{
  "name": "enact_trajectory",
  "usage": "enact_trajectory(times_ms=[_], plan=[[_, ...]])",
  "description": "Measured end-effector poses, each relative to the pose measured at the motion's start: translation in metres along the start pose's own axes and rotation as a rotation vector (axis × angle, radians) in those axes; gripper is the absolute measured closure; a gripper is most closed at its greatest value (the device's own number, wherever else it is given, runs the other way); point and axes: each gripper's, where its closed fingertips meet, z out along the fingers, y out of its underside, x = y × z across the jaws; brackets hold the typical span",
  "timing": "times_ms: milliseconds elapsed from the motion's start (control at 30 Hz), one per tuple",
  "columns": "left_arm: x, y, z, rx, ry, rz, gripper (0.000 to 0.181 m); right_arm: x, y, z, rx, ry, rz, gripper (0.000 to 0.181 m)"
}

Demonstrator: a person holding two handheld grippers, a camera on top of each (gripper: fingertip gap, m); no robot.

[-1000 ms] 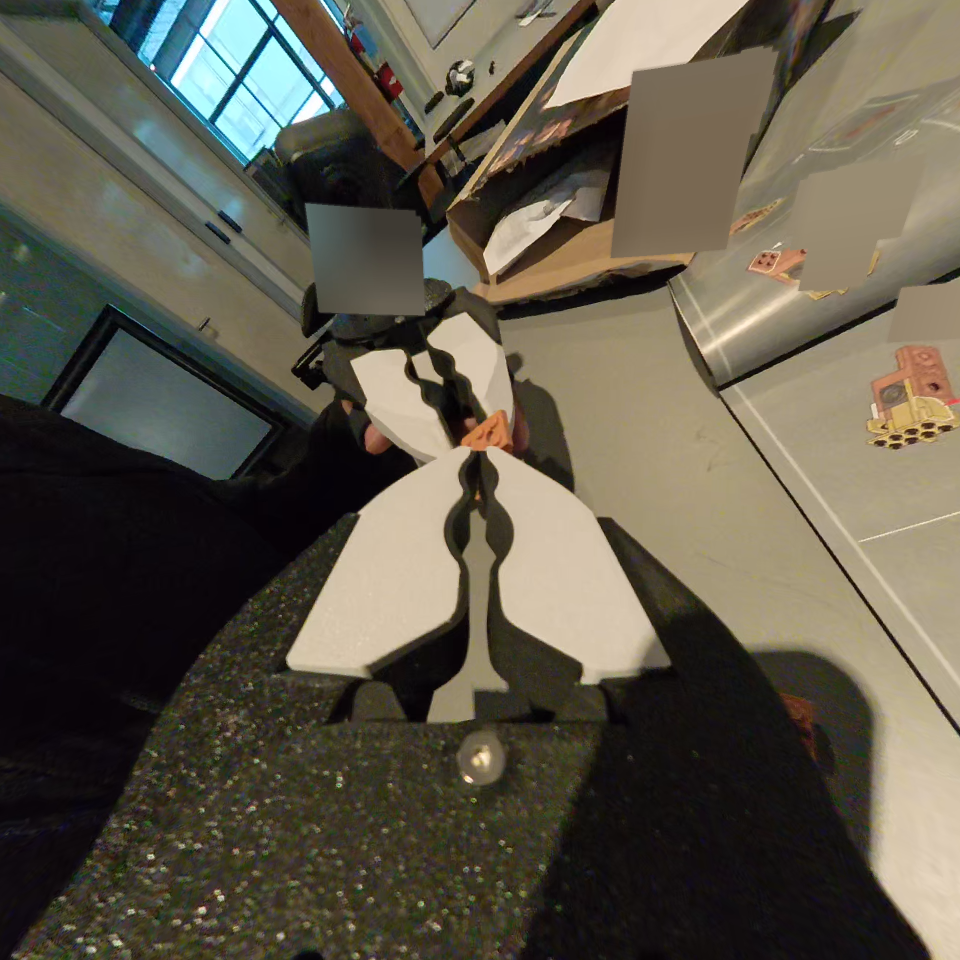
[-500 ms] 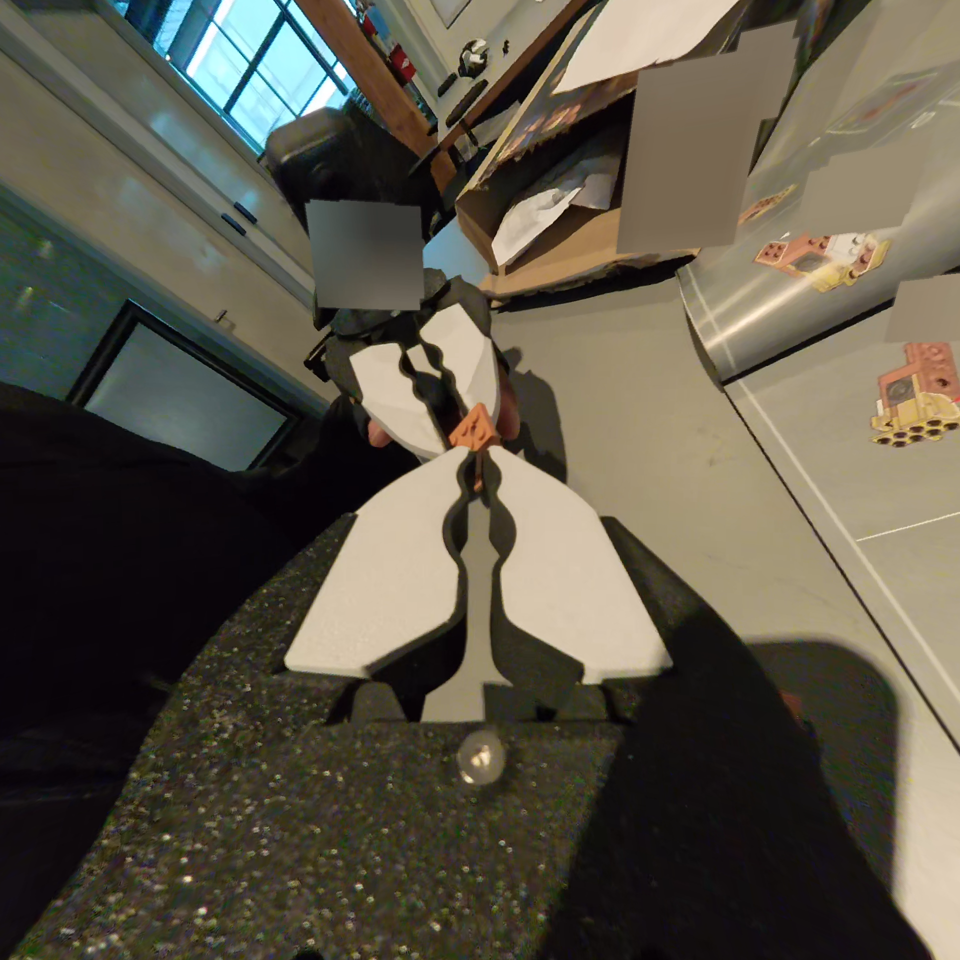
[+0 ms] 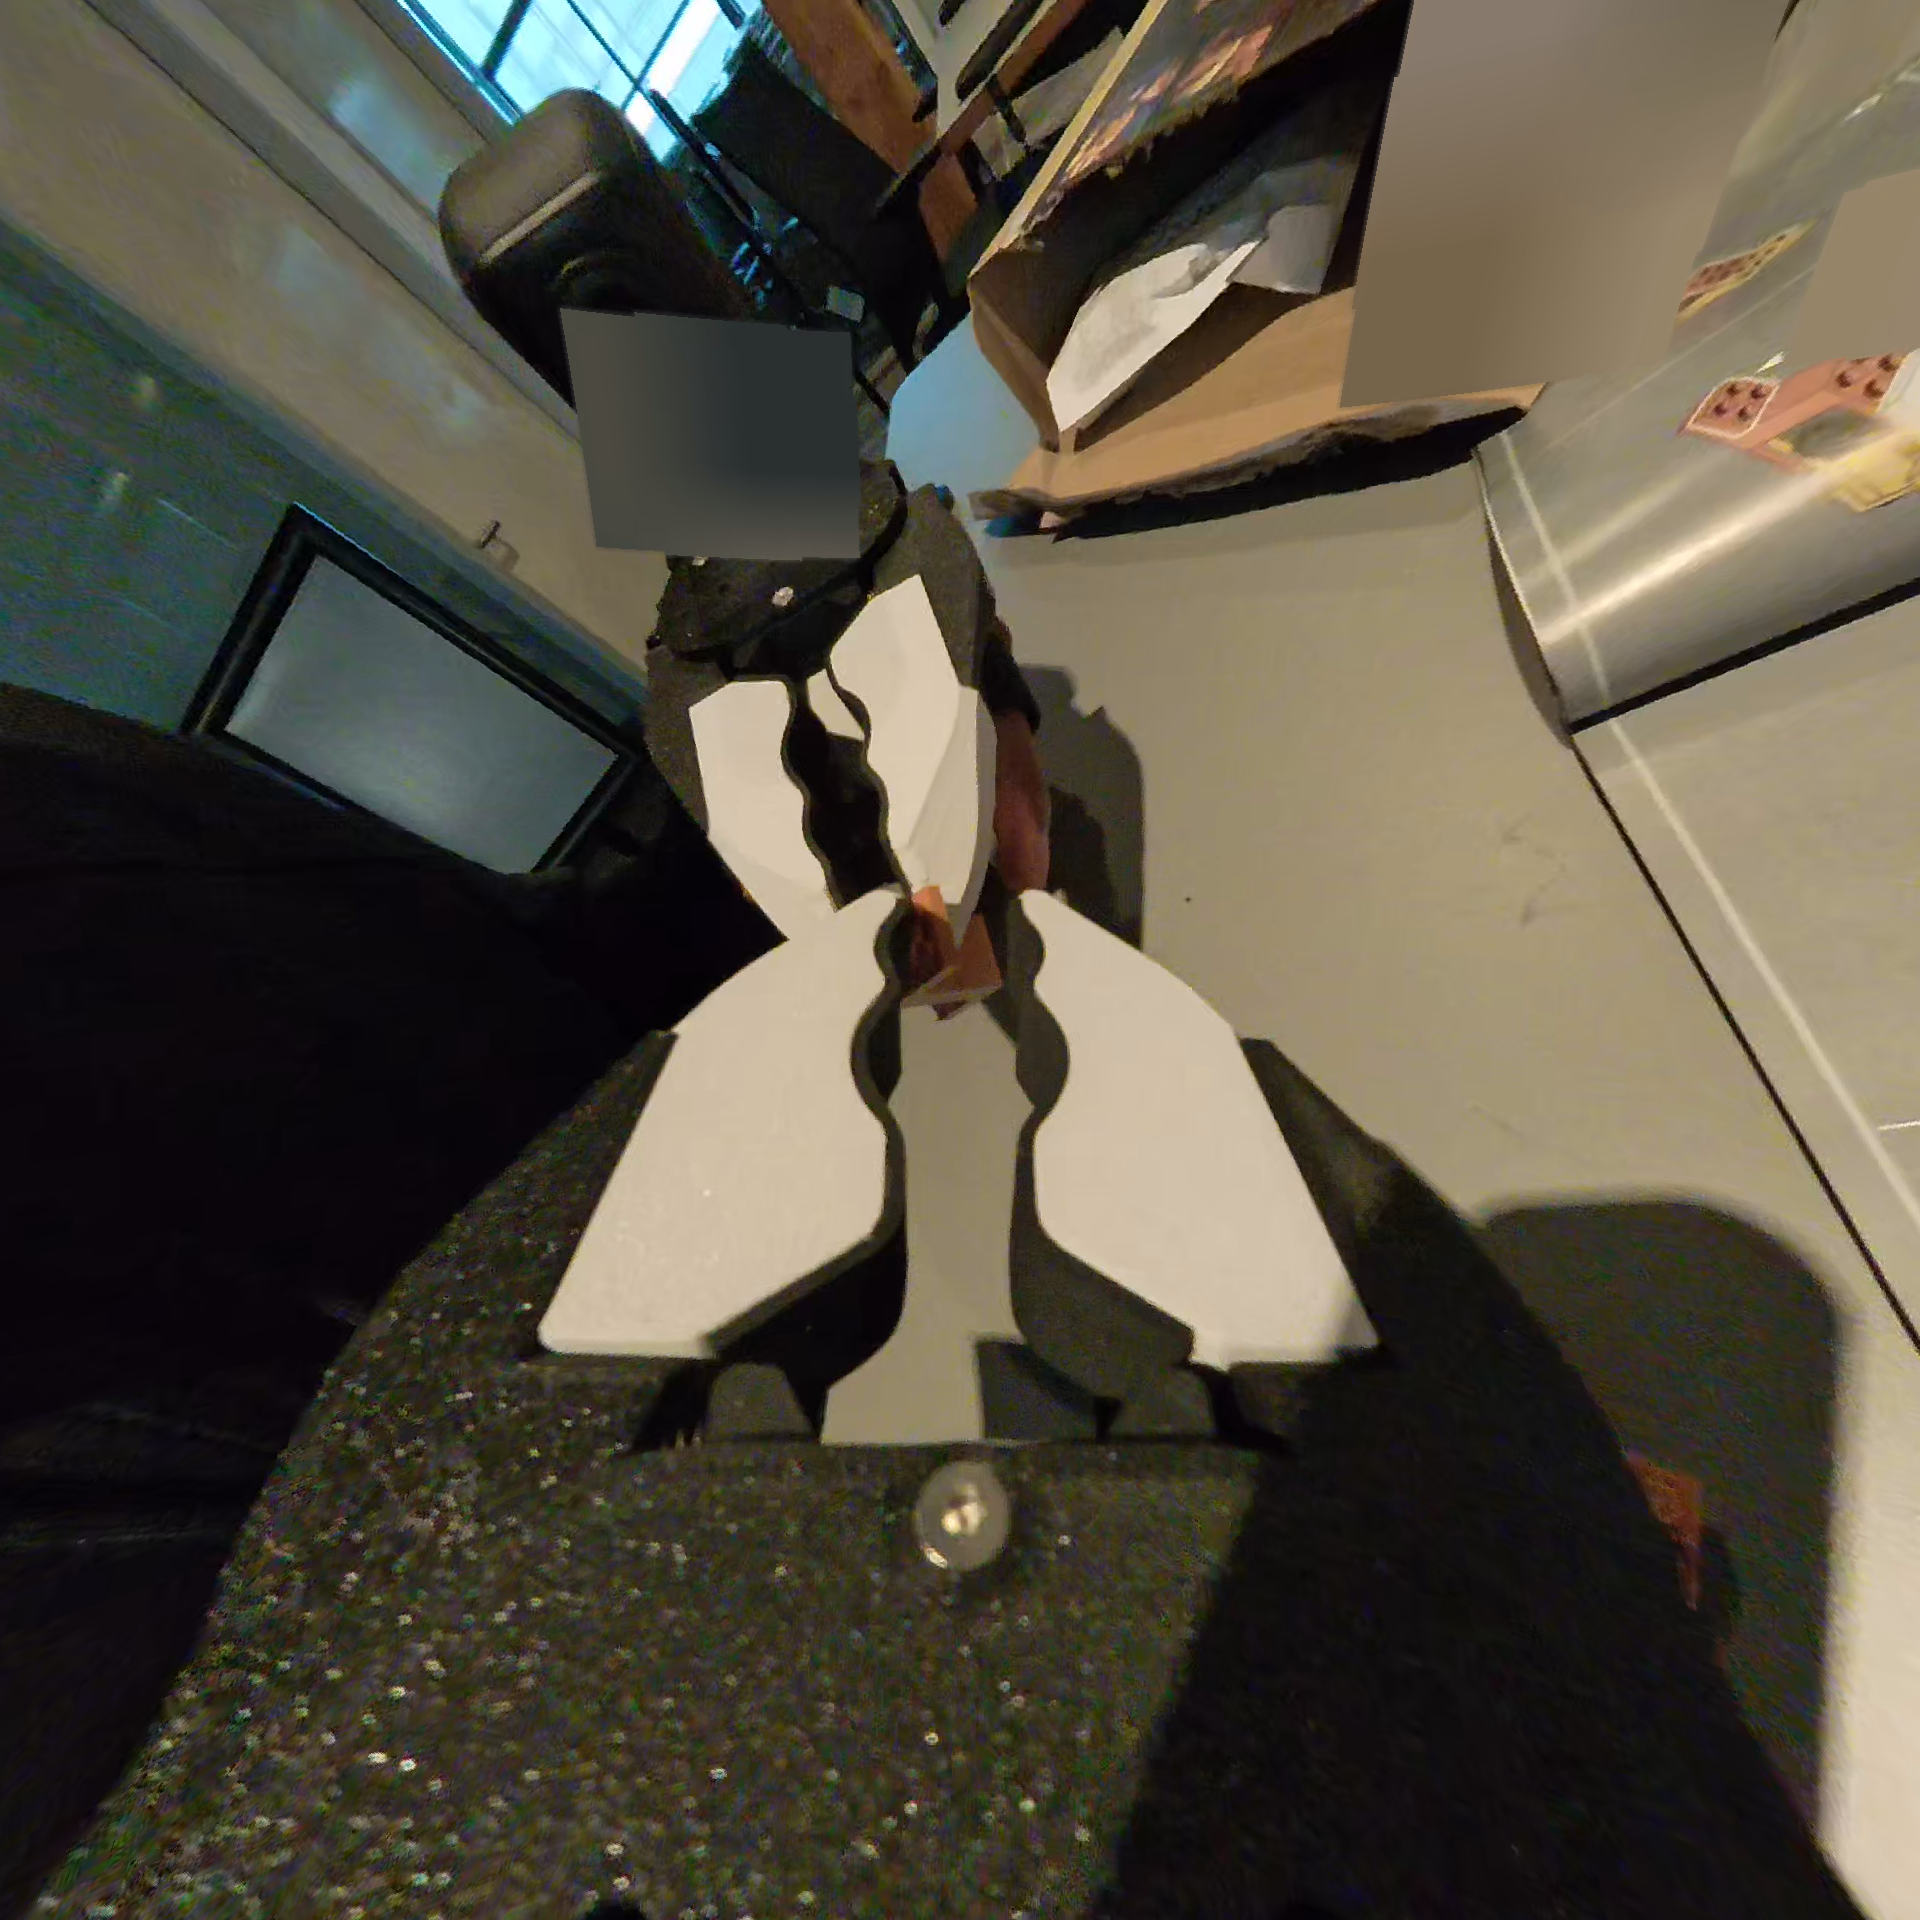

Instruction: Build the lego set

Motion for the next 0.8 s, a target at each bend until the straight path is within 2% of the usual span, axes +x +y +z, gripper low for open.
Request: enact_trajectory(times_ms=[267,567,800], plan=[[0.0040,0.0027,0.0012,-0.008,0.025,0.009,0.170,-0.0073,0.0054,0.0016,-0.009,-0.067,0.027,0.174],[0.0024,0.0029,0.0018,-0.005,0.016,-0.002,0.169,-0.0053,0.0045,-0.0002,0.008,-0.045,0.020,0.176],[-0.0034,-0.0039,-0.0032,0.049,-0.026,-0.002,0.167,-0.0026,-0.0009,-0.0066,0.051,-0.021,0.030,0.177]])
